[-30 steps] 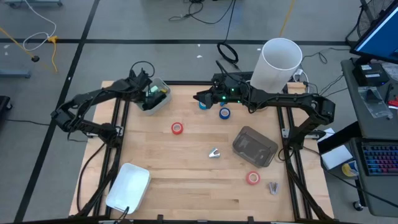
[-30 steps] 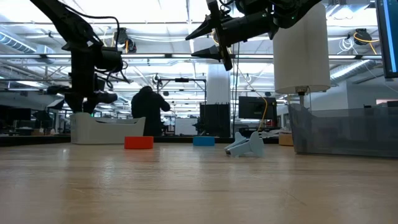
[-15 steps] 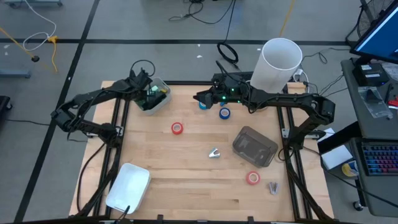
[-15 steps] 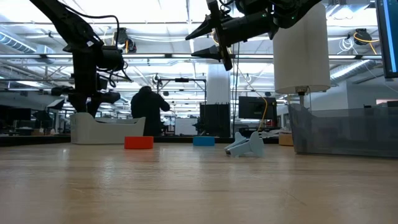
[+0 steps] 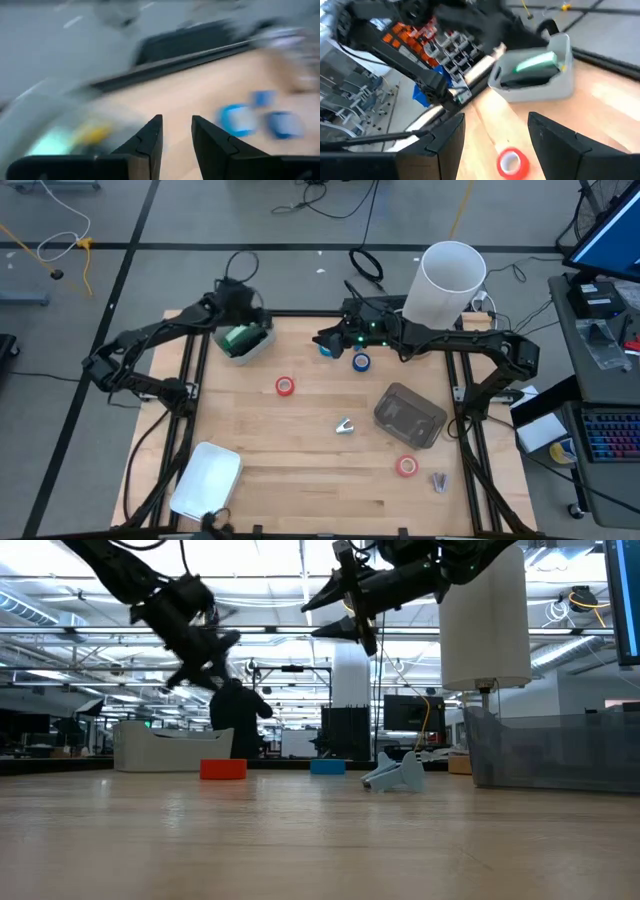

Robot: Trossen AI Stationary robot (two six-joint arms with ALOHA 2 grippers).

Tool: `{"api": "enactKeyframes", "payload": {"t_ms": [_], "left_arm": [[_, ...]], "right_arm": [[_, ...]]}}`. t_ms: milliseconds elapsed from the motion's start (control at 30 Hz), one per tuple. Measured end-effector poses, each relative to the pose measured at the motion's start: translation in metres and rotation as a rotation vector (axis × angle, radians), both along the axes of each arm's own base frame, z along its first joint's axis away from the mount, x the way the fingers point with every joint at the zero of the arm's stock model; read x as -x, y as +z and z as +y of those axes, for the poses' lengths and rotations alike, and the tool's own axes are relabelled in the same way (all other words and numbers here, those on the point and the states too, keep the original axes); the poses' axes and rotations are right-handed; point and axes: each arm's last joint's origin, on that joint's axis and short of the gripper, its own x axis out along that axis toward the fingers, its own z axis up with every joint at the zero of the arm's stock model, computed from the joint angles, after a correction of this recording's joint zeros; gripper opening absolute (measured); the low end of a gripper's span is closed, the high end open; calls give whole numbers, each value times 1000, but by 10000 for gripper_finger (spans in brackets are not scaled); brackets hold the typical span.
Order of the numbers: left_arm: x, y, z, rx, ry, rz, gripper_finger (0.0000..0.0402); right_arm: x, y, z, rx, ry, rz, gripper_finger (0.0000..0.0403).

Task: Pick and place Stapler, Stapler remover, tape
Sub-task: Put the small blue stapler into the gray bin

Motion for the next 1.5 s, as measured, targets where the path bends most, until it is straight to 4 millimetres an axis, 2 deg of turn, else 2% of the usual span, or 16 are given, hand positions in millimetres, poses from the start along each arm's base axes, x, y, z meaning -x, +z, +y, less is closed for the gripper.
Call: {"api": "enactKeyframes", "payload": {"t_ms": [167, 333, 500, 633, 767, 833, 967, 1167, 1333, 1500], "left_arm": [[-23, 22, -6, -219, -216, -174, 104], [-33, 30, -14, -297, -334, -247, 104], [-42, 34, -23, -348, -408, -269, 104], [-53, 41, -35, -419, -444, -306, 104], [-67, 42, -46, -483, -444, -333, 104], [-76, 41, -48, -496, -450, -345, 104], [-104, 38, -47, -485, -485, -346, 104], [-163, 34, -36, -453, -582, -274, 104], [-208, 27, -21, -397, -635, -118, 104], [-238, 9, -5, -312, -628, 8, 104]], "right_arm": [[6, -8, -5, -20, -14, 101, 210], [12, -10, -5, 3, -4, 159, 210], [20, 4, 10, 136, 57, 103, 210], [42, 10, 23, 206, 31, 60, 210], [78, 11, 37, 259, -46, -35, 210], [98, 4, 43, 268, -48, -65, 210], [134, -6, 55, 301, -65, -193, 210], [176, -18, 68, 348, -86, -365, 210], [195, -23, 74, 360, -94, -436, 210], [202, -26, 77, 353, -94, -460, 210]]}}
